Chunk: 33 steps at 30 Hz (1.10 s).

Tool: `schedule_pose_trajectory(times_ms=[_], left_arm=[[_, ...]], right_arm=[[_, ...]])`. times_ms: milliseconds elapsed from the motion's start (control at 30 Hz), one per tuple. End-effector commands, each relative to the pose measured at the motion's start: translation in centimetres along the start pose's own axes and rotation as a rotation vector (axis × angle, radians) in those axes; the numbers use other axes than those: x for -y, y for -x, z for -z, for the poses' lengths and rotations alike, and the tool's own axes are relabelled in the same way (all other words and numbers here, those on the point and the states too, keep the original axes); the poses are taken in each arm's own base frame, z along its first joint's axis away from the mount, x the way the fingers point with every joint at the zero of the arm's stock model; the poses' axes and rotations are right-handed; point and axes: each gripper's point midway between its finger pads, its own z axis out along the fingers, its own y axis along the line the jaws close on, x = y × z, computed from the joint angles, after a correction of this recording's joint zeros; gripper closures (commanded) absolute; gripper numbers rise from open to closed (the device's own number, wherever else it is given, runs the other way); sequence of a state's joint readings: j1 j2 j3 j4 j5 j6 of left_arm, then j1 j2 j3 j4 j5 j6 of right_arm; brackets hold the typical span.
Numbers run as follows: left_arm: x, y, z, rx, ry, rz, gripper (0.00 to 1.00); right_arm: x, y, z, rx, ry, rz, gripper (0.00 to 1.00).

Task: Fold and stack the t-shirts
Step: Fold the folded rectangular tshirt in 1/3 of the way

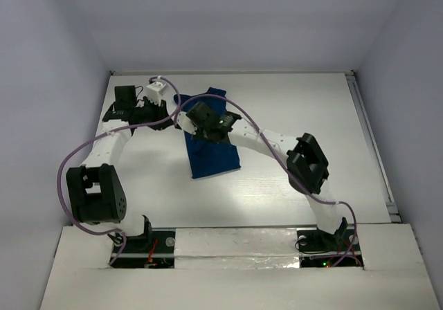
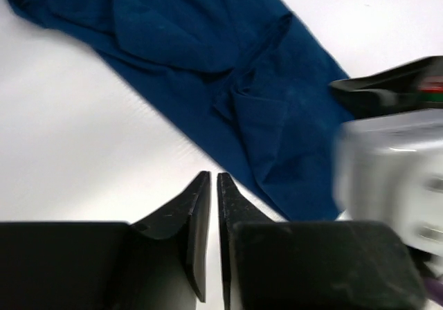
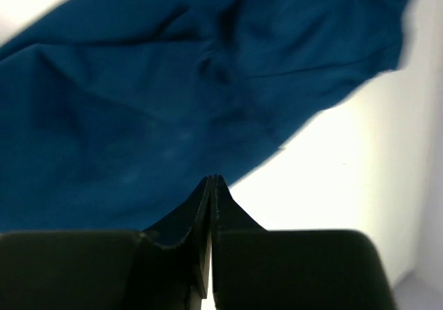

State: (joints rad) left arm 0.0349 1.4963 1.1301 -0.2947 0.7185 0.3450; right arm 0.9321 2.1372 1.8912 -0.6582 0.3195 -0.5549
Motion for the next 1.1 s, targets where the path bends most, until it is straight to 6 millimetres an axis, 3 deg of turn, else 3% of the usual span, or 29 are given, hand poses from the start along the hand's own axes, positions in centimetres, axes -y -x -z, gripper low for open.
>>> schedule_pose_trajectory(times_ms=[0,67,100,133,167,233,267,333,367,467,500,567,800,900,1067], left_arm=[[3.4,1.1,1.4,0.078,-0.139,-0.072,0.94],[5.1,1.0,1.2,0.113,-0.244,-0.077,0.98],[5.5,0.8,1.0,0.116,-0.276,-0.048,1.0],[5.7,0.7,0.7,0.124,-0.303,-0.028,1.0],[6.3,0.6,0.4,0.144,-0.356,-0.016,1.0],[6.7,-0.3,-0.6,0.126,-0.426,0.085,1.0],[6.9,-0.1,-0.7,0.128,-0.462,0.103,1.0],[6.8,-1.0,-2.1,0.084,-0.504,0.158,1.0],[6.7,-0.4,-2.2,0.086,-0.52,0.163,1.0],[7.3,-0.4,-3.9,0.048,-0.543,0.188,1.0],[7.6,-0.6,-4.4,0.04,-0.549,0.197,1.0],[8.7,-0.3,-5.6,0.032,-0.54,0.196,1.0],[11.8,-0.8,-9.4,-0.047,-0.477,0.144,1.0],[11.6,-2.3,-10.9,-0.085,-0.387,0.111,1.0],[9.7,-5.4,-12.7,-0.198,-0.26,0.106,1.0]], right_arm=[[-2.6,-0.2,-0.2,0.004,0.133,-0.076,1.0],[-2.7,0.6,0.8,0.053,0.17,-0.136,1.0],[-3.8,0.1,1.1,0.062,0.206,-0.175,1.0],[-2.1,0.9,3.3,0.124,0.185,-0.218,1.0],[-1.7,1.8,4.3,0.178,0.178,-0.25,1.0],[-0.9,1.1,5.7,0.218,0.172,-0.313,1.0],[0.9,2.3,8.3,0.308,0.126,-0.339,1.0],[2.0,1.0,9.4,0.324,0.091,-0.381,1.0],[3.2,1.7,11.7,0.393,0.06,-0.394,1.0],[5.4,-0.1,13.0,0.432,0.004,-0.441,1.0],[6.3,-0.3,14.5,0.463,-0.019,-0.453,1.0],[7.3,-1.5,14.7,0.454,-0.032,-0.477,1.0],[8.4,-2.0,15.8,0.478,-0.037,-0.503,1.0],[8.3,-1.7,16.1,0.493,-0.023,-0.498,1.0],[8.6,-1.7,16.5,0.503,-0.022,-0.504,1.0]])
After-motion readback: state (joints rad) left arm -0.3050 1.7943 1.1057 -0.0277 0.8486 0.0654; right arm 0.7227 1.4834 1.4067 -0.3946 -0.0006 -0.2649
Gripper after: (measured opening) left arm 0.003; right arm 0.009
